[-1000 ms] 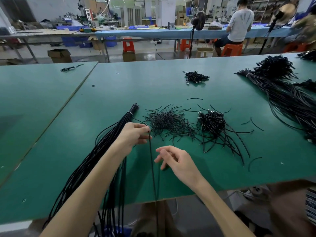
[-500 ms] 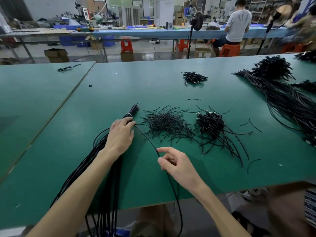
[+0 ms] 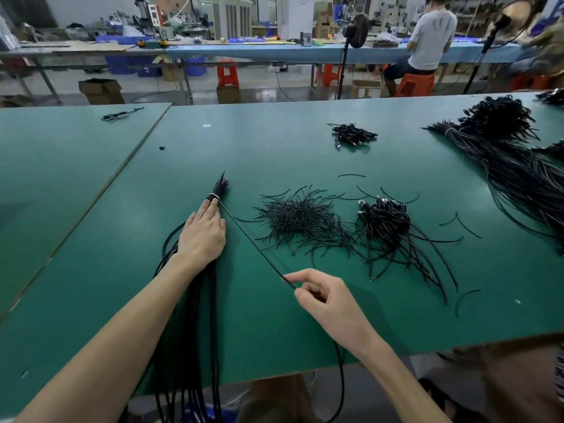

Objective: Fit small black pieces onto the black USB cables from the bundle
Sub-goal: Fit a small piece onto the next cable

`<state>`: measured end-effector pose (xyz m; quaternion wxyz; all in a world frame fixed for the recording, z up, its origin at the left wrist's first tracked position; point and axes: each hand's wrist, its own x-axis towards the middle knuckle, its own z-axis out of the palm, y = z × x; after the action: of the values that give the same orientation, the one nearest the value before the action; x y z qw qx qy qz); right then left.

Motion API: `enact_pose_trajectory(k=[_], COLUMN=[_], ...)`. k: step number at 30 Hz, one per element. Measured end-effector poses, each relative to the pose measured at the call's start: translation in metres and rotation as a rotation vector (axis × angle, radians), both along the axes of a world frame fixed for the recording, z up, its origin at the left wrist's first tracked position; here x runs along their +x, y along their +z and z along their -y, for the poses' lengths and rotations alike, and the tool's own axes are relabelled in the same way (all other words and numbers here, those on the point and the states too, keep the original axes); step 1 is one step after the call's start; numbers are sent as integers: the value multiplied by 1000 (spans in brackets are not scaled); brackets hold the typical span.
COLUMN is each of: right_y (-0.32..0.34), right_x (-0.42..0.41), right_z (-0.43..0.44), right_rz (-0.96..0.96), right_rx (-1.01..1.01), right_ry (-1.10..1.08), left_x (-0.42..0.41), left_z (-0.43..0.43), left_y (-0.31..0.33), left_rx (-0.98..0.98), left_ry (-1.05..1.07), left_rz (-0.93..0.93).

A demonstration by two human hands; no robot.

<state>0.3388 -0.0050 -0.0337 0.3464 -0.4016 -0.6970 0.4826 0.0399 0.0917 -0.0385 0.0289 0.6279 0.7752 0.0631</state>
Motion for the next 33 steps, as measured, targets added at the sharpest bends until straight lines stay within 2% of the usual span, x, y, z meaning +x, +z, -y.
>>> enact_pose_trajectory(k=[11,18,22,26,29,30,33], right_y=[0,0,-1,0,2,2,3], right_x=[0,-1,0,1,2,2,4], right_z=[-3,-3,-2,-1,-2,-2,-2], right_rz=[-44,-111,-140,-156,-223,-251,-310], right_rx=[7,-16,-19,-26,-42,-44,-56], right_ry=[-32,-61,-82,-65,-72,-74,-60], left_x=[-25,17,45,57,75,82,102], left_z=[-8,27,51,68,84,87,89], left_y=[-3,9,22,24,23,24,30], left_rx=[62,483,418,396,402,380,240], left_ry=[65,-60,-88,-79,-141,-147,-111], left_rz=[42,18,-59,11,155,278,805])
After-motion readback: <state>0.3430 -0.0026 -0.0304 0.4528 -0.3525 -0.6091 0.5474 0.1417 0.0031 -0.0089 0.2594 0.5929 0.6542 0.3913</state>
